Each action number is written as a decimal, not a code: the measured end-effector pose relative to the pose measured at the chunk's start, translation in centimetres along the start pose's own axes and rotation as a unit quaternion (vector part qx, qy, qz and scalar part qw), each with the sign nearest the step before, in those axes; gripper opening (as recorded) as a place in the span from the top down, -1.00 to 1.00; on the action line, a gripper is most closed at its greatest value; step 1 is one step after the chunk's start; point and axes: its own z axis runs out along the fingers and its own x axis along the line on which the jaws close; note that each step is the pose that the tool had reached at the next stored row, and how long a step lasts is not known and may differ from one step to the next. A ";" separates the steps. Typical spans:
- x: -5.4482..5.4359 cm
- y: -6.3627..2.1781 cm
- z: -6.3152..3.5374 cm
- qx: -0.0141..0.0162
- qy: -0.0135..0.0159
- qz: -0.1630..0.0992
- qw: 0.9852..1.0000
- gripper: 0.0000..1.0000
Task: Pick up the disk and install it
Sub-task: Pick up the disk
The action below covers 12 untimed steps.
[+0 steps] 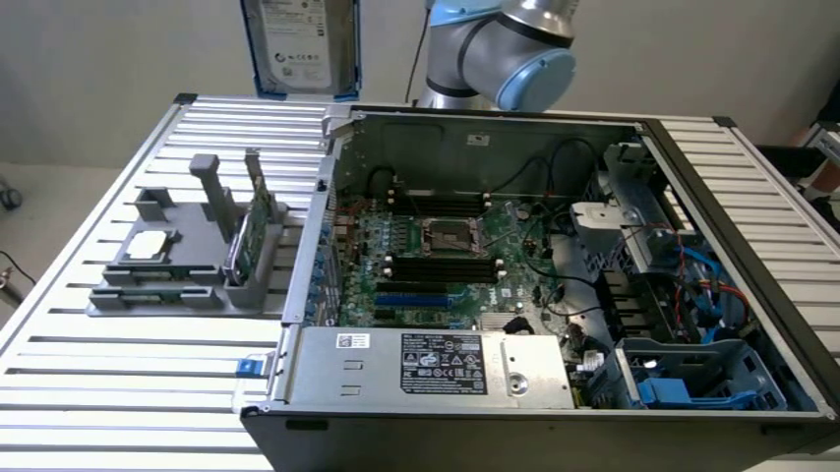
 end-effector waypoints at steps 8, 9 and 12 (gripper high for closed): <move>1.7 -3.34 0.00 -0.002 0.000 0.000 1.000 0.35; 1.9 -3.65 0.01 -0.003 0.000 0.000 1.000 0.35; 2.8 -4.46 0.02 -0.003 0.000 0.000 1.000 0.35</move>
